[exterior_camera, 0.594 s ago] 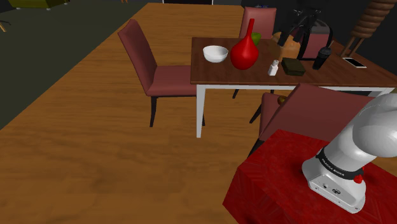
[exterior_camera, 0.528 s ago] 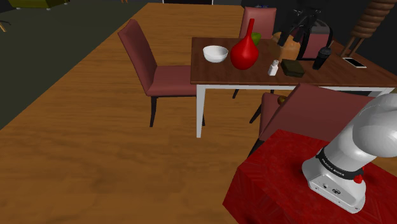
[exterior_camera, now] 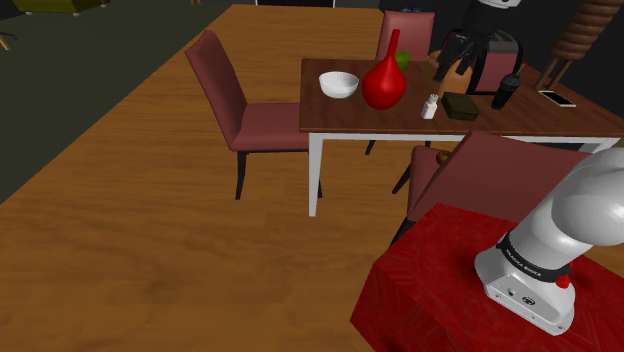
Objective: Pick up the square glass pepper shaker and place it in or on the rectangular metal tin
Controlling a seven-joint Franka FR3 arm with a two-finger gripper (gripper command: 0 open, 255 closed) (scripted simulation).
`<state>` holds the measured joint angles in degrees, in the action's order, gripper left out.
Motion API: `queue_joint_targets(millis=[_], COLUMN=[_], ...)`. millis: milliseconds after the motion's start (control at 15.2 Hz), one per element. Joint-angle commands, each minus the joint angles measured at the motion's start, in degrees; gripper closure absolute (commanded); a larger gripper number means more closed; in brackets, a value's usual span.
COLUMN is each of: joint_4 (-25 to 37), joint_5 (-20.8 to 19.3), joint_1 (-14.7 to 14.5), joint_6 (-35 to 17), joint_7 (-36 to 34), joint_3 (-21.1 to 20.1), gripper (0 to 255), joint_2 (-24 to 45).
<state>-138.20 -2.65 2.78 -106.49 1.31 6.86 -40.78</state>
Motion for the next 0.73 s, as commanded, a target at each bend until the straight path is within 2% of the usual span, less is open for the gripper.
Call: queue_joint_targets(millis=[0, 330, 660], joint_4=[-0.67, -0.85, 0.94], joint_5=[-1.05, -2.67, -2.55], joint_1=[0.71, 1.89, 2.22], joint_6=[-2.57, -9.57, -16.28], joint_7=[2.57, 8.68, 15.28], joint_3=[2.25, 7.84, 13.62], gripper=[0, 0, 0], joint_2=[1.46, 7.32, 14.90])
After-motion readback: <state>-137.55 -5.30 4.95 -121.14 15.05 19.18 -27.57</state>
